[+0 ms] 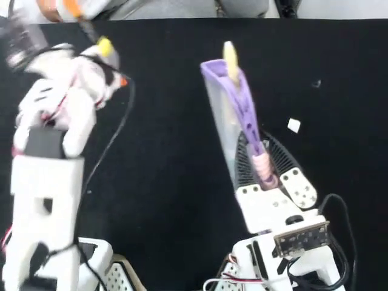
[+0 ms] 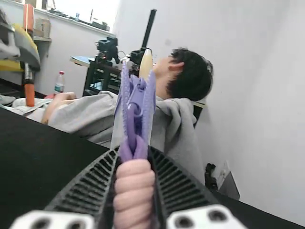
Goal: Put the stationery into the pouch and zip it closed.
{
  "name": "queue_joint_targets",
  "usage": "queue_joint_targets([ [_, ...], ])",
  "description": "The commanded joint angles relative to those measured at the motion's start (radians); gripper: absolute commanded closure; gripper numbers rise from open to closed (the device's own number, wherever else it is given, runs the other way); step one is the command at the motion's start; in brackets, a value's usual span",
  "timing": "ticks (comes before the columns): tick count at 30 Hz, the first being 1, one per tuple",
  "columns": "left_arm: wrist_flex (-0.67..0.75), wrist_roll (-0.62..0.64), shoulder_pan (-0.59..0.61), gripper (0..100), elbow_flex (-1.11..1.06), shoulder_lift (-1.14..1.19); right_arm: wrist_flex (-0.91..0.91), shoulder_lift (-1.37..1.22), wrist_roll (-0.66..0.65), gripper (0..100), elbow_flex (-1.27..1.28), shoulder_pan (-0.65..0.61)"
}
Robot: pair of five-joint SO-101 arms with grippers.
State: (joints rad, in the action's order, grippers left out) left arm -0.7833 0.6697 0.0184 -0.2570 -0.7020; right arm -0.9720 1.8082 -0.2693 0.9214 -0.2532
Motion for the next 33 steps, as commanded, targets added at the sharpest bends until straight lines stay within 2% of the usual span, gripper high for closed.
queue_joint_targets([
  [1,0.091,0.092,0.016,97,-0.093,-0.212,0.008,0.087,-0.012,98.8,-0.039,-0.064],
  [5,0.199,0.095,0.016,97,-0.323,-0.505,0.006,0.088,-0.012,98.8,-0.038,-0.133],
  [10,0.565,0.092,0.022,97,-0.716,-0.825,-0.008,0.088,-0.072,98.8,-0.005,-0.269],
  [12,0.657,0.092,0.022,97,-0.812,-0.895,-0.009,0.088,-0.094,98.8,0.019,-0.336],
  [17,0.601,0.098,-0.012,97,-0.805,-0.908,-0.02,0.088,-0.097,98.8,0.033,-0.402],
  [21,0.519,0.098,-0.119,97,-0.756,-0.879,-0.051,0.088,-0.097,98.8,0.025,-0.439],
  [26,0.509,0.098,-0.252,97,-0.748,-0.81,-0.074,0.09,-0.135,98.8,0.022,-0.477],
  [33,0.471,0.094,-0.278,97,-0.725,-0.801,-0.078,0.139,-0.138,98.8,0.033,-0.476],
])
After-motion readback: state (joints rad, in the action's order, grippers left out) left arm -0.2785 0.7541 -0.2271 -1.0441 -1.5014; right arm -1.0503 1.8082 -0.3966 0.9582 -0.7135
